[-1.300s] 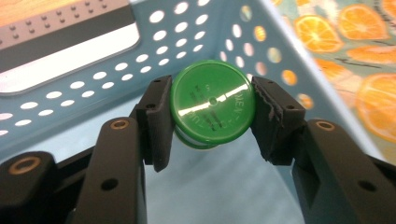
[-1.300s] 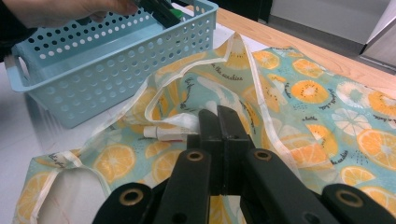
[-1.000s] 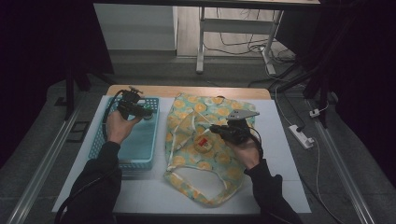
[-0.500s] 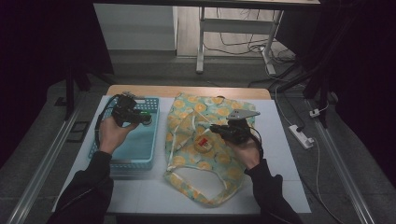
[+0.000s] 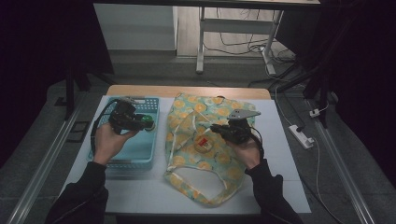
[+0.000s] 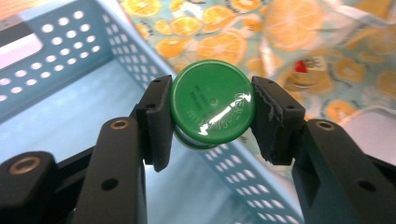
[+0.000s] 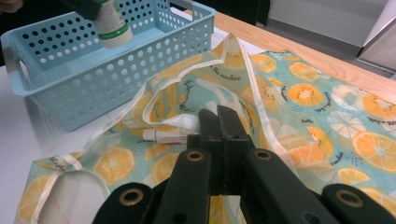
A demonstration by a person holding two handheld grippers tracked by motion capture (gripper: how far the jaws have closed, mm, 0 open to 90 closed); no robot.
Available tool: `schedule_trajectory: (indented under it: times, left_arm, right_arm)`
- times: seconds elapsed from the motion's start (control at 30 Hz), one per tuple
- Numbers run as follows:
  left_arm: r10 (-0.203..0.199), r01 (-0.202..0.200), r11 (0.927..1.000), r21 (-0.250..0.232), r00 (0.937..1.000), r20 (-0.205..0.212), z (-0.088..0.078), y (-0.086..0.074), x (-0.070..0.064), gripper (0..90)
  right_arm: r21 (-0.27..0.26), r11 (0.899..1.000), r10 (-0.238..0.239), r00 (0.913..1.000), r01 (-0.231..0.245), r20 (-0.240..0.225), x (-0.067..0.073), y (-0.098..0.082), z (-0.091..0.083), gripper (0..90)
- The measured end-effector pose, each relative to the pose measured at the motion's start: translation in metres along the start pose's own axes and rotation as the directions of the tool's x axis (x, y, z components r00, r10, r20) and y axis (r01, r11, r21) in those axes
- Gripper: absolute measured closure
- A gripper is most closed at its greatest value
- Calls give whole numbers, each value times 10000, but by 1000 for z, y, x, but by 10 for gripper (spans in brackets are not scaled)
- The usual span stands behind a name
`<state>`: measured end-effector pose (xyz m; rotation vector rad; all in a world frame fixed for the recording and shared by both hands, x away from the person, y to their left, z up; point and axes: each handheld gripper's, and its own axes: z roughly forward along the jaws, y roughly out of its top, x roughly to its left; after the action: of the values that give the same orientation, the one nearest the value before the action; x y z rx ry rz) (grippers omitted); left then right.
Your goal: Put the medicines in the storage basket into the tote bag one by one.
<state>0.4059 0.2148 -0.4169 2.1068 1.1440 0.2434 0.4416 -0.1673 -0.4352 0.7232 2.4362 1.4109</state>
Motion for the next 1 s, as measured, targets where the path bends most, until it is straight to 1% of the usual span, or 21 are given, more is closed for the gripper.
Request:
schedule_trajectory:
  times: [0.07, 0.13, 0.2, 0.23, 0.27, 0.33, 0.4, 0.5, 0.6, 0.73, 0.8, 1.0]
  left_arm:
    - [76, -75, 10000, -58, 9998, 185, -1, -1, -6, 522]
    - [205, -204, 9998, -46, 9994, 268, -2, -1, -12, 522]
    - [313, -309, 9995, -103, 9987, 398, -3, -1, -18, 522]
    - [414, -409, 9991, -130, 9983, 399, -4, -1, -21, 522]
    - [429, -420, 9989, -201, 9981, 447, -4, -1, -24, 522]
    - [501, -486, 9985, -260, 9968, 625, -4, -1, -29, 522]
    - [644, -628, 9977, -251, 9954, 702, -3, -1, -35, 522]
    - [867, -848, 9961, -243, 9920, 921, 0, 0, -47, 522]
    - [1144, -1124, 9934, -243, 9872, 1113, 6, 1, -58, 522]
    - [1504, -1498, 9886, -147, 9781, 1437, 18, 3, -73, 522]
    - [1649, -1657, 9862, -78, 9743, 1535, 25, 4, -81, 522]
    - [1951, -1995, 9799, 53, 9634, 1839, 43, 6, -96, 522]
  right_arm:
    - [18, 10000, -7, 10000, 7, -8, 0, 0, 0, 900]
    - [17, 10000, -22, 10000, 22, 13, 0, 0, 0, 900]
    - [4, 10000, -33, 10000, 33, 10, 0, 0, -1, 900]
    - [-7, 10000, -25, 10000, 25, -9, 0, 1, -1, 900]
    - [-6, 10000, -30, 10000, 30, -8, 1, 1, -1, 900]
    - [16, 10000, -52, 10000, 52, 13, 1, 1, -1, 900]
    - [9, 10000, -37, 10000, 37, 3, 1, 1, -1, 900]
    - [3, 10000, -17, 10000, 17, -10, 0, 1, -1, 900]
    - [26, 10000, -18, 10000, 18, 7, 0, 0, -1, 900]
    - [-4, 10000, -23, 10000, 23, -5, 0, 1, -1, 900]
    - [20, 10000, 5, 10000, -5, 14, 0, 0, -1, 900]
    - [22, 10000, 9, 10000, -9, 24, 0, 0, -1, 900]
